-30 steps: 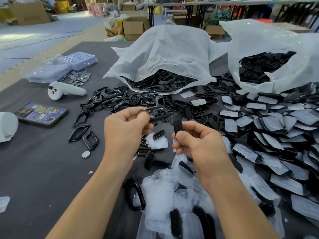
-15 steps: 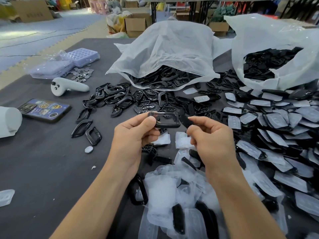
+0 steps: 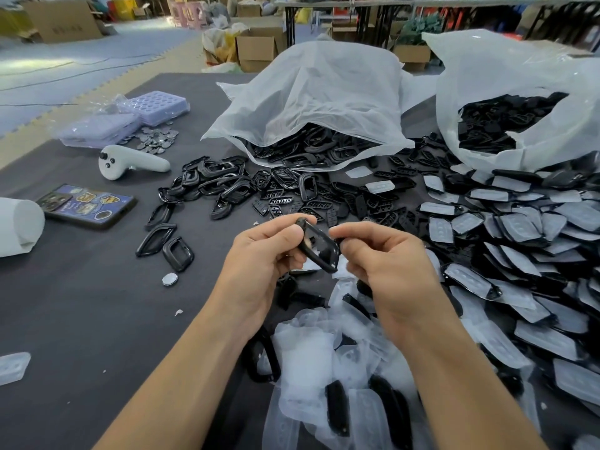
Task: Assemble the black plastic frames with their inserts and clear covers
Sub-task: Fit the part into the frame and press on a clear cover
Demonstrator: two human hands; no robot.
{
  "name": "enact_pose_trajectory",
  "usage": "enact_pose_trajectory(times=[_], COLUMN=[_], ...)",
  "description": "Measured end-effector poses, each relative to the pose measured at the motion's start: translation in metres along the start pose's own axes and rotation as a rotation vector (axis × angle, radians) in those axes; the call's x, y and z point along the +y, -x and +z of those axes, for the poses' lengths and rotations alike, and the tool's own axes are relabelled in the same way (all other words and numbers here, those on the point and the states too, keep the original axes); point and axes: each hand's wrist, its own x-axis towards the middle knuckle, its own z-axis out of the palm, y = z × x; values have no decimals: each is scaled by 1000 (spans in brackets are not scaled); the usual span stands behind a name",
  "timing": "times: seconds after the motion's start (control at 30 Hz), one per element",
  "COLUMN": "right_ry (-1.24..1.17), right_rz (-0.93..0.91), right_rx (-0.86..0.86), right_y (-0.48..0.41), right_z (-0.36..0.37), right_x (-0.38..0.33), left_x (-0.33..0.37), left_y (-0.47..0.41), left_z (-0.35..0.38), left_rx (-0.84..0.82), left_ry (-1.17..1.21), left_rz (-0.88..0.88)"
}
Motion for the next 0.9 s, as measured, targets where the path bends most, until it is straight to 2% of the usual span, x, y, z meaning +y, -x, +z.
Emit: enact_pose_trajectory(times=[0.07, 0.17, 0.4, 0.6, 0.77, 0.9], right_ry=[-17, -20, -338, -470, -477, -262], right_rz=[9, 6, 109, 202, 219, 103], right_rx=[-24, 41, 93, -76, -122, -55], right_y=[0, 0, -2, 0, 2, 3], right_z=[1, 2, 2, 3, 0, 2], right_x=[0, 2, 2, 2, 0, 3], left_x=[0, -1, 1, -5, -8, -11], left_y=[1, 0, -2, 2, 4, 3], left_z=[1, 4, 2, 8, 10, 12], left_rx=[-23, -10, 94, 173, 227, 245], left_ry=[-10, 2, 127, 28, -47, -49], left_rz=[2, 2, -15, 17, 97, 86])
